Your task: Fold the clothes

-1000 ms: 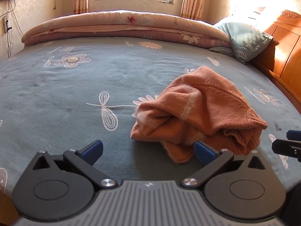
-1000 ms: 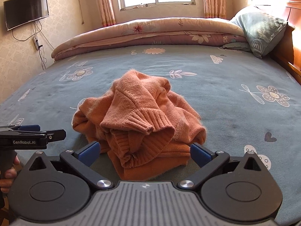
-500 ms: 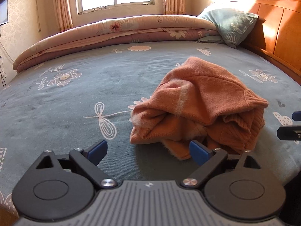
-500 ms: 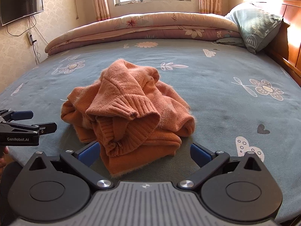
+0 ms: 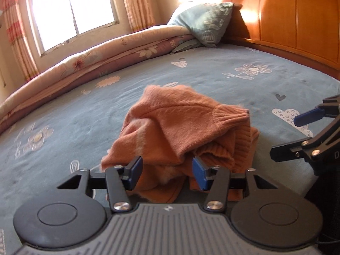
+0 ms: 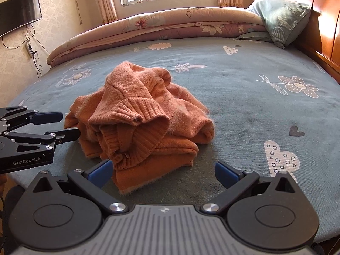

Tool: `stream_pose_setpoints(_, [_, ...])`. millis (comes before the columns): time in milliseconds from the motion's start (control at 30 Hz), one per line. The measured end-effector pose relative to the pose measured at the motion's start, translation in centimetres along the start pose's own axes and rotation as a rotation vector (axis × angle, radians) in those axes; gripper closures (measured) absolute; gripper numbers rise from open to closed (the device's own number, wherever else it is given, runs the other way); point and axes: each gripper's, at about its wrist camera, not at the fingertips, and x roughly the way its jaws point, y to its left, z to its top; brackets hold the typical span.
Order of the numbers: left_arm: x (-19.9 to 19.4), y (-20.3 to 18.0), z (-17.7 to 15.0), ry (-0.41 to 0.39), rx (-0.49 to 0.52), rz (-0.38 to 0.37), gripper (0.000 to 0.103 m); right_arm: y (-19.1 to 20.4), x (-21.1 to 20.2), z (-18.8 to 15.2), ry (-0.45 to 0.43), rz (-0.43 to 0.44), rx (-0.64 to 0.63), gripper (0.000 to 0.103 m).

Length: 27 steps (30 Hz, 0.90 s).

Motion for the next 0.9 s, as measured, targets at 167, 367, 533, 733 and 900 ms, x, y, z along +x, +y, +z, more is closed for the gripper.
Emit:
stream_pose_setpoints(167, [1.2,-2.3,1.2,-0.018,0.15,0.005,0.055,-0.5,-0.1,-0.1,0.005,-0.009,0.021,0.0])
stream_pose_setpoints(367, [2.7,-5.2,1.5,-0.029,0.328,0.017,0.057,-0.6,-0.2,-0.4,0.005,-0.009,0.016,0.0])
stream_pose_setpoints(533, [3.5,-6.7,1.5,-0.069,0.451,0.129,0.061,-1.1,-0.1,-0.5,0.011,-0.013,0.033,0.0])
stream_pose_setpoints(733, [3.7,-6.7,1.1,-0.07,0.521,0.183,0.072,-1.7,0.0,-0.7,0.014,-0.019,0.046,0.0])
stream_pose_setpoints(900, [4.4,-6.8,0.6,-0.056,0.588,0.206,0.076,-1.9,0.4,-0.8,0.02,-0.009,0.056,0.0])
